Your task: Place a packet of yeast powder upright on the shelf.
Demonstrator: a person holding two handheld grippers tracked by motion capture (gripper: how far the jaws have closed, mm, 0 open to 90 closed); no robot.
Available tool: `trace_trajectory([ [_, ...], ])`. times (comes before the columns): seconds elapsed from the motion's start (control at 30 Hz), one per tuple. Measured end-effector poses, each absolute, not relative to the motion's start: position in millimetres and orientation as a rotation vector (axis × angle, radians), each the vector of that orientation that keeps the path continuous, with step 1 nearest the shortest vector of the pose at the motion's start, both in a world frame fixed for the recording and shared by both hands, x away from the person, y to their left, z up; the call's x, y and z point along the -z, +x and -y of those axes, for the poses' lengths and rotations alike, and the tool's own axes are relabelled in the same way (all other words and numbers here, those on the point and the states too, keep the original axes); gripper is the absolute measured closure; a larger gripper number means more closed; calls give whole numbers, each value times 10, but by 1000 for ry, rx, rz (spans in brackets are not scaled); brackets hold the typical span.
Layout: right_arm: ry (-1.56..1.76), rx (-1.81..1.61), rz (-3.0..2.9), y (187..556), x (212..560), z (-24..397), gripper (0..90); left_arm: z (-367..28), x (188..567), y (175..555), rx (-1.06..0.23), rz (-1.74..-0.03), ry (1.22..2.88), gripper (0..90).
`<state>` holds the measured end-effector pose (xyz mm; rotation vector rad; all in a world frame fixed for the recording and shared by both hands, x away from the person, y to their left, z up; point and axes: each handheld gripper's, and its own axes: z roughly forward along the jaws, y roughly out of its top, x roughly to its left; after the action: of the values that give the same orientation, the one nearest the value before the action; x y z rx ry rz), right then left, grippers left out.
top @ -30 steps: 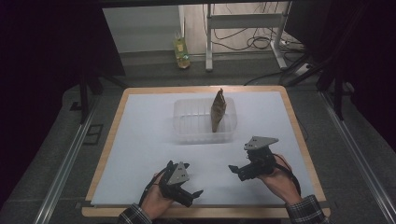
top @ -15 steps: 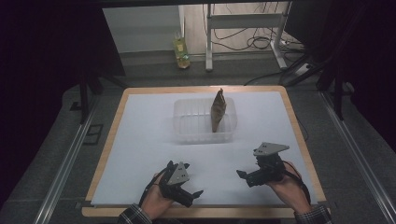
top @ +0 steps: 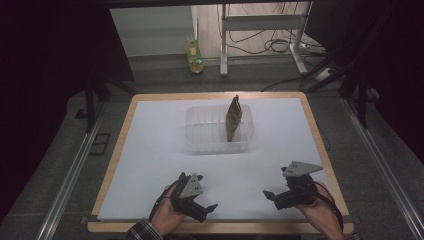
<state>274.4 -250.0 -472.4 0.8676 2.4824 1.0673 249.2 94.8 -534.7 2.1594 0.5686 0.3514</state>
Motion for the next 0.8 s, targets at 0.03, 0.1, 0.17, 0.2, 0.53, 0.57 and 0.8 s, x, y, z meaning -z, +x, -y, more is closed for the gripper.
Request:
trace_trajectory([
  [0.03, 868, -1067, -2482, 2744, 4724, 2500, 0, -948, 5347, 2492, -351, -569, 2159, 0],
  [0.1, 867, -1061, -2479, 2717, 4729, 2529, 0, -946, 5347, 2491, -350, -568, 2159, 0],
  [0.17, 870, -1062, -2471, 2687, 4744, 2560, 0, -945, 5347, 2490, -349, -570, 2159, 0],
  [0.2, 871, -1062, -2469, 2673, 4753, 2573, 0, -945, 5347, 2490, -350, -569, 2159, 0],
  [0.53, 889, -1084, -2432, 2538, 4868, 2740, 0, -955, 5344, 2497, -352, -576, 2161, 0],
  [0.57, 889, -1084, -2432, 2538, 4868, 2740, 0, -955, 5344, 2497, -352, -576, 2161, 0],
  [0.8, 935, -1033, -2448, 2499, 5010, 2825, 0, -959, 5345, 2504, -353, -580, 2162, 0],
])
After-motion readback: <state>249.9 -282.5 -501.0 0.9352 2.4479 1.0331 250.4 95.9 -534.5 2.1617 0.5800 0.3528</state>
